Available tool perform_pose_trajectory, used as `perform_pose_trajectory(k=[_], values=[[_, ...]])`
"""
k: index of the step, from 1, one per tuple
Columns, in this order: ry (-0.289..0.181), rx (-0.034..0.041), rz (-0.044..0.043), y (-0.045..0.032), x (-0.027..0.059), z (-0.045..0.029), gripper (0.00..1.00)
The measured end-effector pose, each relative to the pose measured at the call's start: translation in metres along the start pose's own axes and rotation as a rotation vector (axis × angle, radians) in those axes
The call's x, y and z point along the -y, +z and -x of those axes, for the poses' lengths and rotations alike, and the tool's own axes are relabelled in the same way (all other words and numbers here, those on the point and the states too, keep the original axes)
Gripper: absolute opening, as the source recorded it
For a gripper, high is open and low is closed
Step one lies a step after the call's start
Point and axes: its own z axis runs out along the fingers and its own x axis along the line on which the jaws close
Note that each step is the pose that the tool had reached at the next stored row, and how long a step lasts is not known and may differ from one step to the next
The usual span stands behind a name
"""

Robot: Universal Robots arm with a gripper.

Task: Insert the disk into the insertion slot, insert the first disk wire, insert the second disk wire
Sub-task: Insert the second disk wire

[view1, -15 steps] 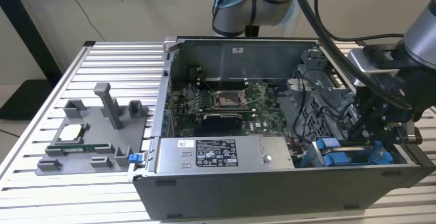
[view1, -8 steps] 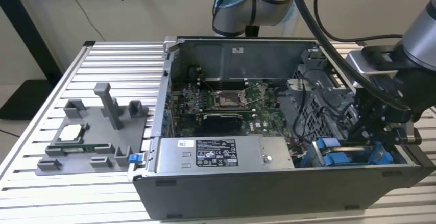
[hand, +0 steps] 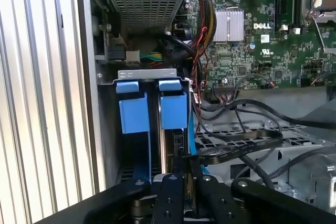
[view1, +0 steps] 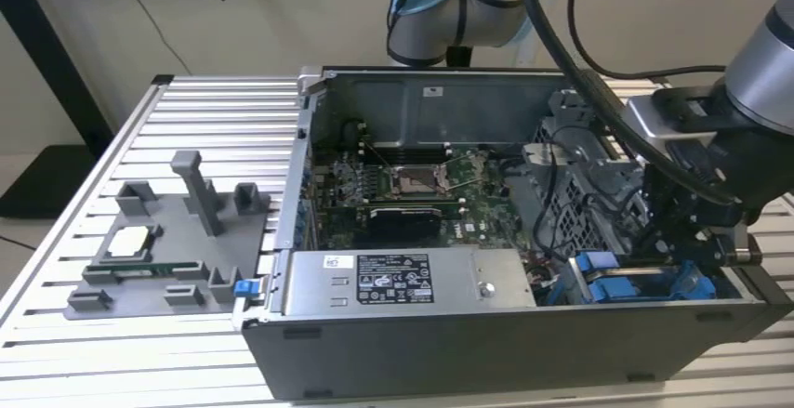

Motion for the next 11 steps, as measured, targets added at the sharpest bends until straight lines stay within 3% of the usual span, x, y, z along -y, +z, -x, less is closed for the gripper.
perform_pose_trajectory(k=[5, 11], values=[[0.000, 0.0001, -0.0003, -0.0002, -0.0012, 0.0000, 1.00], [0.001, -0.0004, 0.0098, -0.0139, -0.0006, 0.0016, 1.00]])
